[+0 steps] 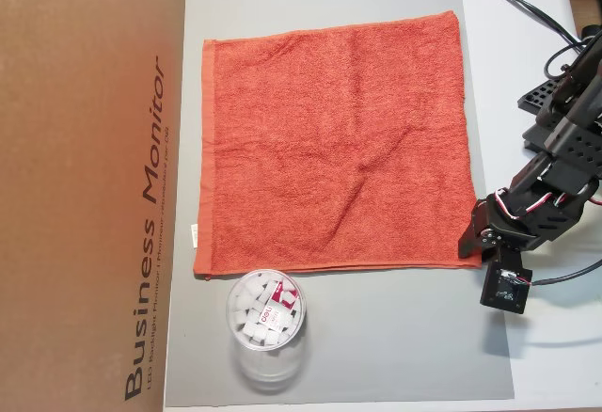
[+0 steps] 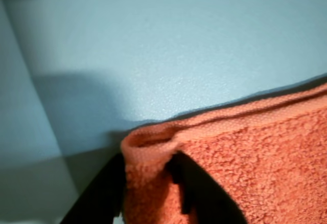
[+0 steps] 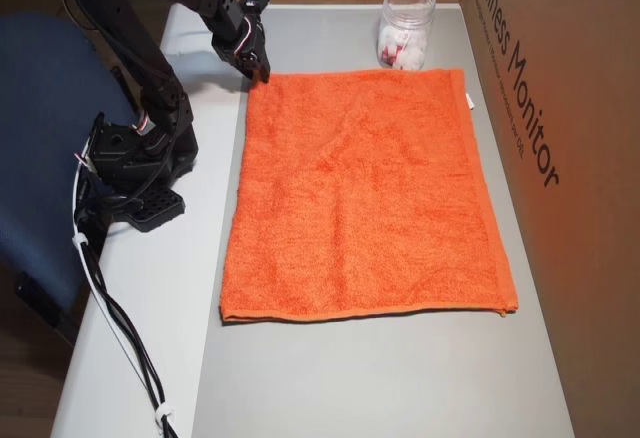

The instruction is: Fold the blanket.

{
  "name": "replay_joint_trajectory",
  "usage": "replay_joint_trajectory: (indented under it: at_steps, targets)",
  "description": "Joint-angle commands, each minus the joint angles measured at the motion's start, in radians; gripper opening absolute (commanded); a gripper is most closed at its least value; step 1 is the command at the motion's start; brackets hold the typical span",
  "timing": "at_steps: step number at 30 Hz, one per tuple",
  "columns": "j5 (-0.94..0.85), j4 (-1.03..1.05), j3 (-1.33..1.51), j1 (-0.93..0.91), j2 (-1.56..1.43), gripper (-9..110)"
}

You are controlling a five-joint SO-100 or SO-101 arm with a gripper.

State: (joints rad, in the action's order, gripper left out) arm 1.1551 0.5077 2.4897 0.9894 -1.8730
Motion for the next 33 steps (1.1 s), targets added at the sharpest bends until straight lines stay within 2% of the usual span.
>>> replay_joint_trajectory:
  at_steps: [1, 16, 33]
  targets:
    - [0.005, -0.008, -0.018, -0.002, -0.009, 0]
    - [0.005, -0.009, -0.046, -0.071, -0.02, 0]
    - [0.006, 0.006, -0.015, -0.149, -0.276, 0]
